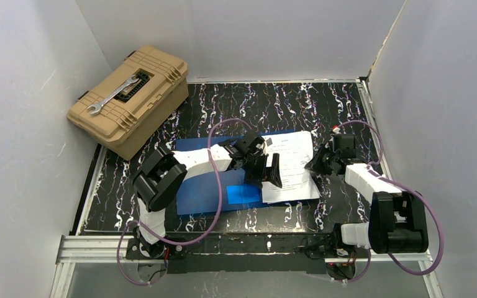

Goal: Put the files into the folder

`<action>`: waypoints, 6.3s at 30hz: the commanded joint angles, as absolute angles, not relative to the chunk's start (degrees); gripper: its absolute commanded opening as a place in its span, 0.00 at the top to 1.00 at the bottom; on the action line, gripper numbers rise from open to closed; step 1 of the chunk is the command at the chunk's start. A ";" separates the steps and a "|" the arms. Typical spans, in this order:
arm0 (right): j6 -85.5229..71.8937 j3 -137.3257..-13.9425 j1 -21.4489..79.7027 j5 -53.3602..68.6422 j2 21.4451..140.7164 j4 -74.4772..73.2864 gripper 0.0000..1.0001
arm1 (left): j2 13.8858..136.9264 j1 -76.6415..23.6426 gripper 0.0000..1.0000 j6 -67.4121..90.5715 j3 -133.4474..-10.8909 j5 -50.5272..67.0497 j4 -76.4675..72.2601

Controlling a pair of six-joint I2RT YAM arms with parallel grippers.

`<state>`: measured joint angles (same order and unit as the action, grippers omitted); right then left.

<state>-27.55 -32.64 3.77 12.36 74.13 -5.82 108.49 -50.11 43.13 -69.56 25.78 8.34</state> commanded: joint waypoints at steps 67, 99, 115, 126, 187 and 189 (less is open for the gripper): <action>-32.33 -37.99 16.18 4.74 73.53 -3.69 0.72 | 74.40 -45.18 0.06 33.13 -58.63 14.10 30.70; -30.25 -49.67 29.81 -3.32 70.44 -16.57 0.47 | 62.14 -45.08 0.05 38.69 -51.04 -5.10 34.29; -31.11 -60.95 42.95 -10.08 86.37 -16.89 0.50 | 60.45 -42.59 0.08 44.89 -37.55 -8.75 28.86; -31.44 -67.67 44.13 -10.57 96.33 -17.06 0.53 | 67.28 -39.91 0.13 45.27 -35.54 -6.40 24.88; -35.33 -65.29 48.58 -15.62 99.79 -17.21 0.66 | 68.82 -39.90 0.16 46.86 -32.61 -2.11 20.33; -35.33 -65.52 48.87 -16.26 99.11 -17.68 0.65 | 68.86 -39.90 0.16 46.91 -32.61 -2.09 20.22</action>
